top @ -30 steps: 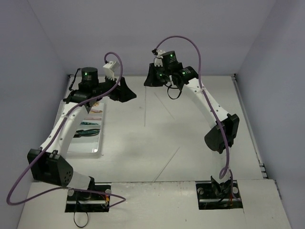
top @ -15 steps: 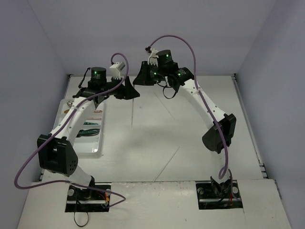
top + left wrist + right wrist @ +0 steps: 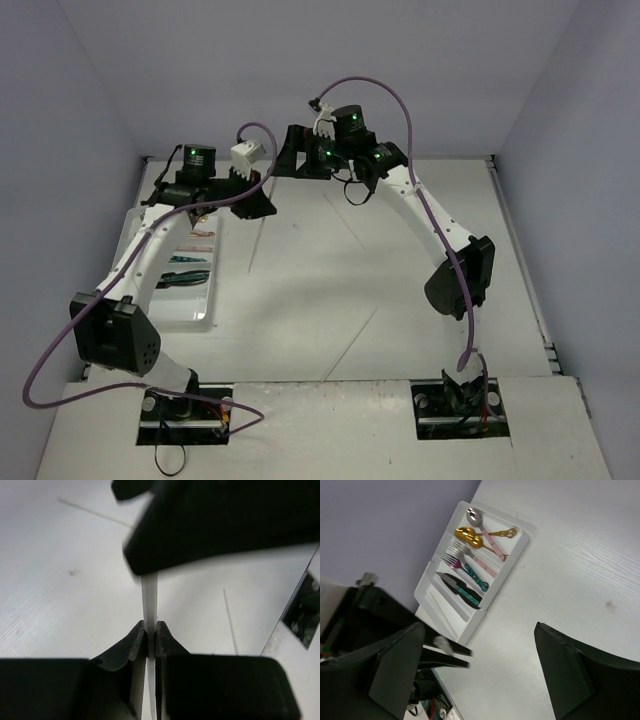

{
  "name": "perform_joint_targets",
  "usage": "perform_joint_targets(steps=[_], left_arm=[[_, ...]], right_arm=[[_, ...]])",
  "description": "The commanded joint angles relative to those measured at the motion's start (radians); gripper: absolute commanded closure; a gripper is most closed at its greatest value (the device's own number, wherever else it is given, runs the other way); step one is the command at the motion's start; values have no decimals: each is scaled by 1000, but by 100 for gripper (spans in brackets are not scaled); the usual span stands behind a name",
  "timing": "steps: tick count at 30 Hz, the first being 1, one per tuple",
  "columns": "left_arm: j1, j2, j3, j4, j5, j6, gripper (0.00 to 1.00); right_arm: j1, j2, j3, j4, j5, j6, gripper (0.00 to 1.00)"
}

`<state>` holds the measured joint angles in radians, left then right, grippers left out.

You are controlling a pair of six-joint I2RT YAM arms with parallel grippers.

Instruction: Sort the eating utensils into containers

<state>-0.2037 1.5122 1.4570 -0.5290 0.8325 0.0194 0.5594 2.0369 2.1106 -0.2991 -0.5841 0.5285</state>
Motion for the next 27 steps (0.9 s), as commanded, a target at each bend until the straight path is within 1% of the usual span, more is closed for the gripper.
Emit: perform_joint_targets(steps=[1, 3, 4, 5, 7, 9, 11, 15, 16, 18, 23, 27], left_arm=[[73, -114, 71, -509, 79, 799, 100], [86, -120, 73, -737, -9, 1067, 100], [94, -122, 67, -820, -38, 1165, 100], [108, -121, 55, -856, -70, 1256, 100], [162, -113, 13, -1045, -132, 1460, 100], [235, -97, -28, -1104, -175, 1567, 100], [293, -88, -64, -1127, -218, 1675, 100], [355, -88, -155, -1073, -337, 1780, 100], [365, -87, -189, -1043, -384, 1800, 100], [376, -76, -218, -998, -424, 1833, 100], [400, -33, -242, -983, -452, 1854, 100], [416, -41, -303, -947, -497, 1877, 100]], right_arm=[[-69, -121, -102, 61, 12, -14, 10], [-85, -160, -161, 60, 29, -24, 10], [-90, -171, -188, 59, 38, -29, 10], [-94, -185, -217, 58, 45, -34, 10], [-101, -220, -294, 56, 85, -40, 10], [-101, -247, -349, 54, 120, -35, 10], [-100, -285, -418, 53, 158, -27, 10], [-101, -332, -513, 39, 236, -19, 11], [-101, -338, -552, 28, 249, -13, 12], [-101, -363, -600, 9, 281, -2, 16], [-98, -405, -679, -54, 320, -2, 20], [-95, -433, -738, -101, 348, -27, 22]])
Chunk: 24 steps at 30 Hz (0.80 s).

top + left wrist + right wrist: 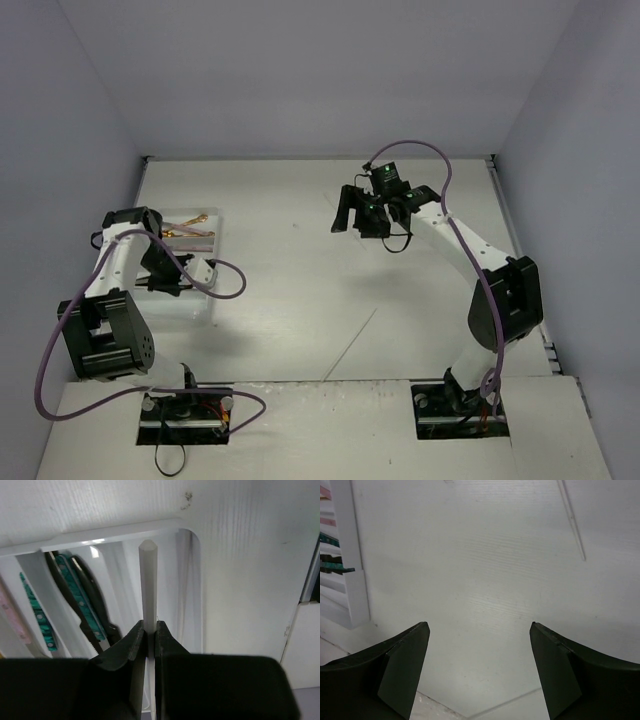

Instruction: Sort the eating utensils into containers

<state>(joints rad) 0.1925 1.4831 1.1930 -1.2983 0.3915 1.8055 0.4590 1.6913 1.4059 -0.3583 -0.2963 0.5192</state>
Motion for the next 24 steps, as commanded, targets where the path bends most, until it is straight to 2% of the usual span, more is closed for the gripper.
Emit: perform_joint_targets(steps=[1, 12, 18, 22, 24], left_arm=[[21, -11, -51, -171, -68, 90, 100], [49, -6, -143, -71, -103, 80, 100], [52, 41, -135, -27, -116, 62, 98], [64, 82, -83, -22, -113, 40, 76], [69, 95, -55, -22, -102, 30, 68]], right_arm=[[6, -89, -42, -58, 72, -29, 22], [65, -36, -12, -193, 131, -115, 24], [86, -17, 7, -210, 143, -136, 24], [91, -12, 16, -217, 153, -141, 24], [93, -14, 15, -218, 161, -143, 24]])
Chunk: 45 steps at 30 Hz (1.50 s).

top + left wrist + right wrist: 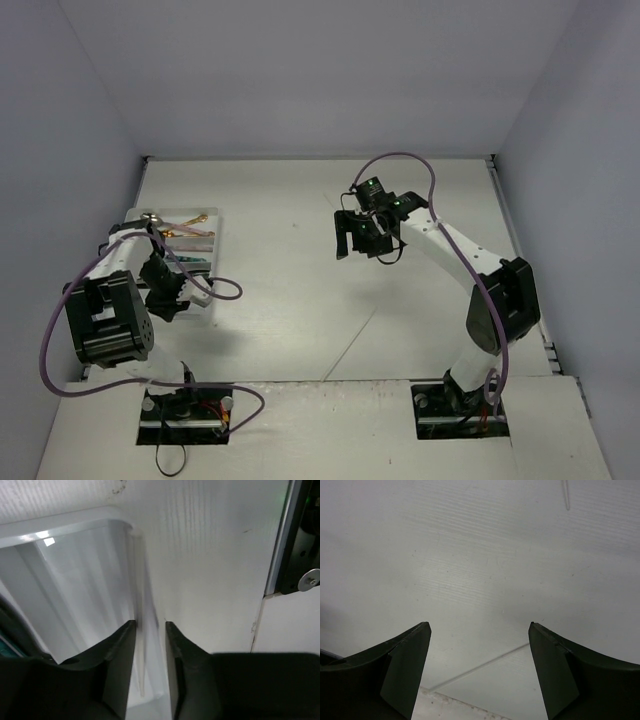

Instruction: Sort the eating utensils into containers

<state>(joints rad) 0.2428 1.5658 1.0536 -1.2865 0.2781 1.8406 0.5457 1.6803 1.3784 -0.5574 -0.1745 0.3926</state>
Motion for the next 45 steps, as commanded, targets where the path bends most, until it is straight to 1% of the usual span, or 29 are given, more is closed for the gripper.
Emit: perform_joint_targets(steps=[1, 3, 6, 8, 10, 12, 13, 15, 17, 18, 19, 20, 21, 22, 23, 24, 25, 26, 29, 31, 33, 37, 38, 40, 43, 45], left_arm=[[20, 19, 103, -35, 21, -11, 66], [21, 25, 131, -36, 32, -19, 63], [21, 8, 155, -39, 75, -35, 62], [21, -17, 189, -40, 148, -68, 62], [18, -70, 234, -38, 250, -136, 62], [3, -101, 297, -37, 362, -264, 61], [-8, -112, 328, -37, 415, -344, 57], [-51, -134, 394, -38, 541, -542, 45], [-118, -160, 432, -35, 643, -728, 35], [-170, -179, 430, -24, 672, -845, 26], [-249, -209, 404, 38, 666, -917, 23], [-331, -249, 356, 135, 625, -1031, 21], [-411, -296, 295, 251, 560, -1180, 19], [-484, -339, 237, 337, 496, -1280, 15], [-511, -355, 215, 369, 472, -1360, 11], [-584, -374, 178, 420, 397, -1443, 9], [-700, -403, 121, 501, 280, -1533, 9], [-765, -413, 91, 555, 213, -1627, 9], [-885, -376, 41, 616, 70, -1828, 9], [-907, -349, -3, 654, 39, -1965, 9], [-937, -330, -36, 673, 3, -2020, 9], [-1113, -302, -78, 720, -177, -1989, 9], [-1115, -289, -78, 735, -205, -1990, 9], [-1187, -242, -69, 771, -240, -2043, 9], [-1304, -173, -41, 812, -337, -2077, 9], [-1353, -140, -29, 833, -364, -2097, 9]], right_arm=[[7, -4, 42, -19, 43, -17, 24], [7, -5, 43, -21, 46, -16, 24], [8, -14, 39, -28, 47, -20, 25], [10, -26, 28, -36, 48, -23, 27], [14, -41, 7, -48, 57, -24, 29], [19, -55, -21, -55, 77, -22, 29], [20, -61, -32, -58, 90, -18, 29], [17, -72, -56, -65, 131, 3, 29], [12, -80, -62, -67, 164, 24, 29], [10, -83, -62, -67, 170, 38, 29], [7, -84, -62, -68, 198, 48, 29], [2, -89, -63, -68, 217, 63, 28], [-4, -97, -66, -69, 226, 83, 28], [-14, -106, -69, -70, 239, 100, 28], [-23, -113, -70, -70, 249, 106, 28], [-38, -124, -71, -70, 262, 123, 28], [-57, -137, -74, -71, 278, 151, 28], [-79, -152, -75, -72, 293, 167, 28], [-123, -198, -71, -73, 326, 200, 28], [-155, -217, -66, -75, 353, 208, 28], [-185, -244, -61, -75, 370, 203, 28], [-240, -287, -55, -76, 379, 180, 28], [-241, -288, -55, -76, 380, 180, 28], [-272, -311, -56, -75, 383, 174, 28], [-281, -327, -68, -75, 392, 172, 28], [-286, -338, -81, -73, 397, 171, 28]])
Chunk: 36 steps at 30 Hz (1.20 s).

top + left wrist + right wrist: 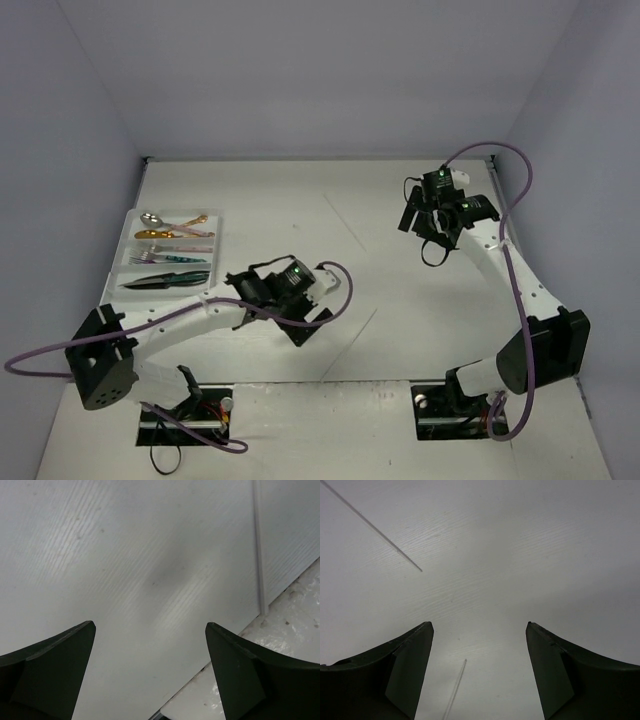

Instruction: Sort the eating utensils into containers

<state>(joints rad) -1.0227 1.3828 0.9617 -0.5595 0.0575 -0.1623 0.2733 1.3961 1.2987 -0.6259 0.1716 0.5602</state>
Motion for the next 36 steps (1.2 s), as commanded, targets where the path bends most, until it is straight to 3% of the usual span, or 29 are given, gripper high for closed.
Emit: perform_joint_targets(steps=[1, 13, 25, 29, 36], left_arm=[[-116, 65, 74, 110, -152, -104, 9], [-278, 177, 145, 148, -157, -115, 9], [-276, 343, 195, 147, -140, -206, 13], [-252, 380, 191, 151, -113, -221, 23], [-139, 420, 153, 173, -22, -243, 69]], right_arm=[[-15, -64, -9, -5, 54, 3, 28], [-28, -152, -86, -4, 61, -37, 29], [-34, -239, -115, -6, 35, -48, 29], [-34, -255, -122, -6, 43, -57, 29], [-36, -296, -132, -6, 35, -56, 30]])
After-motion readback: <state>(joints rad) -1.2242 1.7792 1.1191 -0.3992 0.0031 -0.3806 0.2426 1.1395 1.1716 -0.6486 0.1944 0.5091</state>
